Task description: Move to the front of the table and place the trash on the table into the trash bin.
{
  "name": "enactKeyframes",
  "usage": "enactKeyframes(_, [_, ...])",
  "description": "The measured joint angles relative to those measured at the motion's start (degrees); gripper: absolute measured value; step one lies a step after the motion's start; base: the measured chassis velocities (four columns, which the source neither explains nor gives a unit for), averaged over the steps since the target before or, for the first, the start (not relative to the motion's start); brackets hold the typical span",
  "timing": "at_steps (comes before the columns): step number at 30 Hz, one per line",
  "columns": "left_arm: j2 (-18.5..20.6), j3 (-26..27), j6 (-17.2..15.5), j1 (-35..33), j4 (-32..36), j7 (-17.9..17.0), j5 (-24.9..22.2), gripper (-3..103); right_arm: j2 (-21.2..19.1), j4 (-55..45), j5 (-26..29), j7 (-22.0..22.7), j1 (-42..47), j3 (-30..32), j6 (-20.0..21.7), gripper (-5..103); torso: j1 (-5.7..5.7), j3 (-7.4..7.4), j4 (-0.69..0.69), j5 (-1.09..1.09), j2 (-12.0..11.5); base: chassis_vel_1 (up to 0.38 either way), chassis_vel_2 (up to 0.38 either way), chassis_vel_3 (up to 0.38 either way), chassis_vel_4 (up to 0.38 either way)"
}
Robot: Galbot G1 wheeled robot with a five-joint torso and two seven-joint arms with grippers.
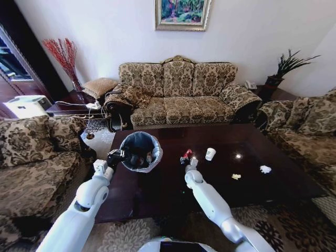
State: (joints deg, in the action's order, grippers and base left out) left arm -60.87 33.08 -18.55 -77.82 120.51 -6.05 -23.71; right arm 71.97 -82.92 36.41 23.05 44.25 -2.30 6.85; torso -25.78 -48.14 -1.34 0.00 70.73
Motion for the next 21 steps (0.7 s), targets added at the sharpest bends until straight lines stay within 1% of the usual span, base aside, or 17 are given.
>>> enactKeyframes(1, [-0.02,-0.19,0.00,-0.01,0.00,0.05,0.00,2,-1.93,-4.60,-0.23,0.35,-0.04,-0.58,0.37,46,0.00,0.00,-0.01,-0.01,0.00,0.000,0.000,0.000,0.000])
enactKeyframes(2, [-0.02,-0.19,0.00,-0.01,0.00,0.05,0.00,2,-1.93,-4.60,-0.23,0.35,-0.04,-0.58,0.37,46,0.00,0.00,-0.01,-0.01,0.00,0.000,0.000,0.000,0.000])
enactKeyframes(4, [-0.11,-0.54,0.03,-0.09,0.00,-0.03,0.00,2,-6.82,-15.23,-0.04,0.48,-0.59,-1.46,1.22,46,0.00,0.00,0.00,0.01,0.00,0.000,0.000,0.000,0.000])
enactKeyframes(5, [-0.10,-0.64,0.03,-0.16,0.00,-0.07,0.01,2,-9.01,-19.54,1.05,-0.02,-1.14,-1.49,2.04,46,0.00,0.00,0.00,0.01,0.00,0.000,0.000,0.000,0.000])
enactKeyframes(7, [0.00,-1.09,0.02,-0.19,-0.06,0.08,0.02,2,-13.78,-28.88,6.36,-1.76,-3.18,-1.49,3.98,46,0.00,0.00,-0.01,0.00,0.00,0.000,0.000,0.000,0.000])
enactKeyframes(8, [0.00,-1.09,0.02,-0.19,-0.06,0.08,0.02,2,-13.78,-28.88,6.36,-1.76,-3.18,-1.49,3.98,46,0.00,0.00,-0.01,0.00,0.00,0.000,0.000,0.000,0.000])
enactKeyframes(9, [0.14,-1.47,-0.12,-0.04,-0.26,0.16,0.03,2,-16.64,-33.24,10.87,-3.36,-4.72,-1.76,4.96,46,0.01,0.00,0.00,-0.01,0.00,0.000,0.000,0.000,0.000])
enactKeyframes(12, [0.72,-2.34,-1.39,0.75,-0.88,0.33,-0.09,2,-20.76,-40.04,18.73,-7.53,-7.22,-4.25,7.29,46,0.01,0.00,-0.01,0.01,0.00,0.000,0.000,0.000,0.000])
enactKeyframes(13, [0.72,-2.34,-1.39,0.75,-0.88,0.33,-0.09,2,-20.76,-40.04,18.73,-7.53,-7.22,-4.25,7.29,46,0.01,0.00,-0.01,0.01,0.00,0.000,0.000,0.000,0.000])
enactKeyframes(16, [2.31,-3.07,-3.24,1.20,-1.03,1.29,-0.68,2,-22.50,-45.41,23.31,-12.12,-7.24,-8.88,9.86,46,0.00,0.00,0.00,0.00,0.00,0.000,0.000,0.000,0.000])
enactKeyframes(17, [2.31,-3.07,-3.24,1.20,-1.03,1.29,-0.68,2,-22.50,-45.41,23.31,-12.12,-7.24,-8.88,9.86,46,0.00,0.00,0.00,0.00,0.00,0.000,0.000,0.000,0.000])
enactKeyframes(20, [3.83,-3.19,-4.24,1.58,-0.66,1.52,-1.92,2,-22.37,-46.48,24.13,-13.80,-6.39,-14.24,11.22,46,0.01,0.01,-0.01,0.00,0.00,0.000,0.000,0.000,0.000])
enactKeyframes(21, [3.83,-3.19,-4.24,1.58,-0.66,1.52,-1.92,2,-22.37,-46.48,24.13,-13.80,-6.39,-14.24,11.22,46,0.01,0.01,-0.01,0.00,0.00,0.000,0.000,0.000,0.000])
